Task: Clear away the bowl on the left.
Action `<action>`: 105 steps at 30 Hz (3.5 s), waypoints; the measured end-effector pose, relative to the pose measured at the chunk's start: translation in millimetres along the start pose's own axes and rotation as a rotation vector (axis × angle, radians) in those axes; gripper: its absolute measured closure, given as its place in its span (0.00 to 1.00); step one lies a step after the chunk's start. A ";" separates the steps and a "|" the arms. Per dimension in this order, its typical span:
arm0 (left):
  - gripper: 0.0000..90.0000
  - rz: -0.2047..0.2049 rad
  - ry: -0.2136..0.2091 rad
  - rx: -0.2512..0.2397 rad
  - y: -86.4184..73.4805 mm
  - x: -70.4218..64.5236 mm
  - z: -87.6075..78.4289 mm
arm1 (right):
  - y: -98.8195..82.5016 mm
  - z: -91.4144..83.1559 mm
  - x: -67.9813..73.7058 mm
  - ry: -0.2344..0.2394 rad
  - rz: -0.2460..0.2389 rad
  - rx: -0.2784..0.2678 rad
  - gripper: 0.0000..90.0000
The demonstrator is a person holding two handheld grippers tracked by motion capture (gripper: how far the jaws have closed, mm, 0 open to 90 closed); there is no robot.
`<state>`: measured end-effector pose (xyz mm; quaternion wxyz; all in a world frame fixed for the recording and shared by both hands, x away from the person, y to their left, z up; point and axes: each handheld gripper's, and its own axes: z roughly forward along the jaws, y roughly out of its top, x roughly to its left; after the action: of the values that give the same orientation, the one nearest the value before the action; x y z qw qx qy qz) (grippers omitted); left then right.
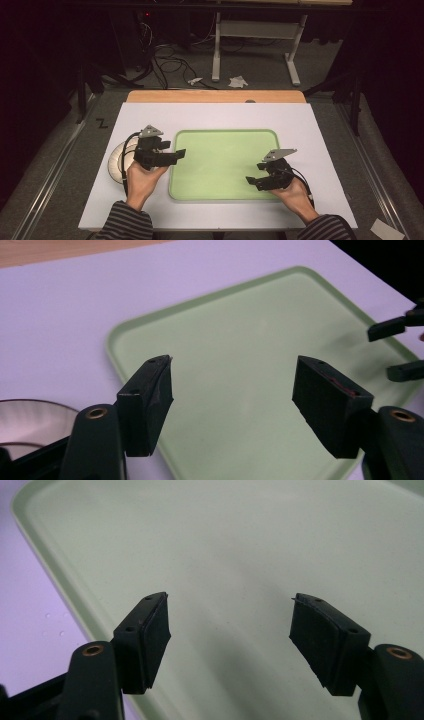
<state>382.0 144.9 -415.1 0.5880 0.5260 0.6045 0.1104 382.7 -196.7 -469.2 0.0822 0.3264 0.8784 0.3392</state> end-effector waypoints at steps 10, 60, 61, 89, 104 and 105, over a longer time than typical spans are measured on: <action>0.36 -0.027 0.078 -0.056 16.6 26.0 -9.0 | 0.4 -1.3 0.6 0.004 -0.013 0.002 0.37; 0.49 -0.162 0.512 0.032 24.7 147.3 -16.9 | -1.8 8.5 4.6 -0.006 -0.060 0.084 0.41; 0.50 -0.166 0.511 0.033 24.1 147.6 -16.3 | -1.8 8.4 4.5 -0.005 -0.061 0.085 0.41; 0.91 -0.275 0.488 0.086 21.2 159.4 -15.6 | -2.6 11.7 7.9 0.001 -0.080 0.098 0.39; 0.90 -0.317 0.464 0.075 25.6 161.4 -18.9 | -3.6 12.6 5.7 -0.015 -0.095 0.100 0.39; 0.90 -0.316 0.465 0.073 26.0 161.5 -19.3 | -3.7 12.8 5.8 -0.016 -0.095 0.101 0.39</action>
<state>418.8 288.9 -486.2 0.4240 0.4068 0.8012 0.1132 381.1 -188.2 -480.8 0.0885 0.2909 0.9082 0.2877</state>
